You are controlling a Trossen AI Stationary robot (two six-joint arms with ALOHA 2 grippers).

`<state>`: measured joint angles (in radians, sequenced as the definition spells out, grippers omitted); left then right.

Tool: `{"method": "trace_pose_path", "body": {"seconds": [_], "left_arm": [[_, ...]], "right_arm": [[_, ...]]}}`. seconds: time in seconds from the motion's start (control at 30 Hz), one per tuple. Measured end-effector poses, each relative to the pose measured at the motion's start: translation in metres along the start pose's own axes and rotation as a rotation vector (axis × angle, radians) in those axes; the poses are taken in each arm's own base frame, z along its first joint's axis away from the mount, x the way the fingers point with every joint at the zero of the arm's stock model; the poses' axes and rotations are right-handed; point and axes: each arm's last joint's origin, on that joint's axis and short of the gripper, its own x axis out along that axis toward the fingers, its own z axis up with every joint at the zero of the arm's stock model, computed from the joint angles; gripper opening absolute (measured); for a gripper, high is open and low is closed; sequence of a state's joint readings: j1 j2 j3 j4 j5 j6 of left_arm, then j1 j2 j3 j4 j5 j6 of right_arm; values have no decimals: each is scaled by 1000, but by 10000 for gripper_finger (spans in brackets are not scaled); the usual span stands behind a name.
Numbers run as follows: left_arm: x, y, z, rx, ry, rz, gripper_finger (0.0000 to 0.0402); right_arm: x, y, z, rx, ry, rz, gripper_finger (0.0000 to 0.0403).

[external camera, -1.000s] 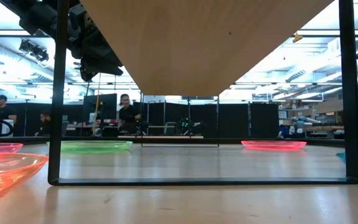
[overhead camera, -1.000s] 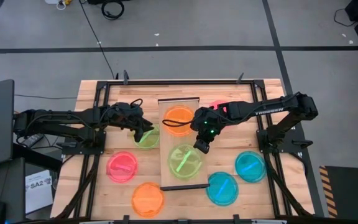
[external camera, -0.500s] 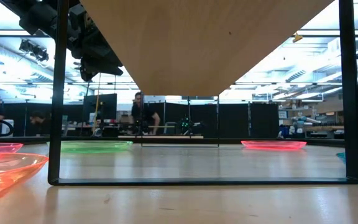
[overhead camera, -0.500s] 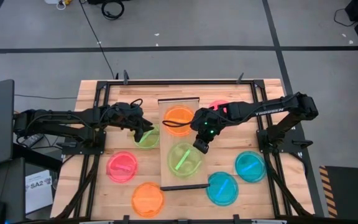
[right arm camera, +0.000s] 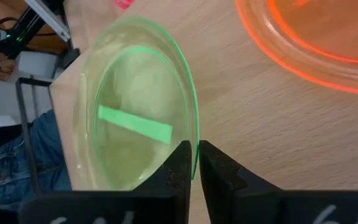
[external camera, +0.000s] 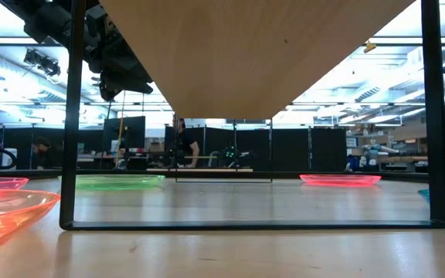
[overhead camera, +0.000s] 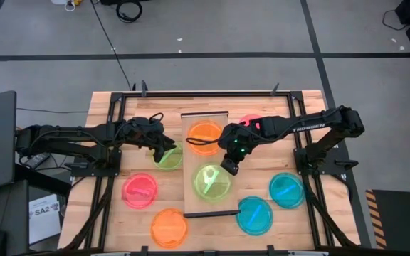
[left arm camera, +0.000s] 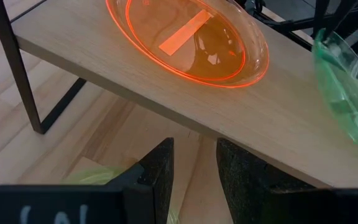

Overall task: Place and stack plates onto a shelf
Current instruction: Put the right green plate on the shelf, then stack the bottom pink plate on top of the orange plate on the shelf

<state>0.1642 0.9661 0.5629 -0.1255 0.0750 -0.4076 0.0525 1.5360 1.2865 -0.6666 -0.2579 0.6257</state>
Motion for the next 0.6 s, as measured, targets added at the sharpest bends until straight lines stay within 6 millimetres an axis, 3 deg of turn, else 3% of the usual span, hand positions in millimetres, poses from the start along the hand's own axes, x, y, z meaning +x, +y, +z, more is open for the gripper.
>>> {"method": "trace_pose_path", "body": {"seconds": [0.6], "left_arm": [[0,0,0,0,0,0,128]], "right_arm": [[0,2,5,-13,-61,5,103]]}}
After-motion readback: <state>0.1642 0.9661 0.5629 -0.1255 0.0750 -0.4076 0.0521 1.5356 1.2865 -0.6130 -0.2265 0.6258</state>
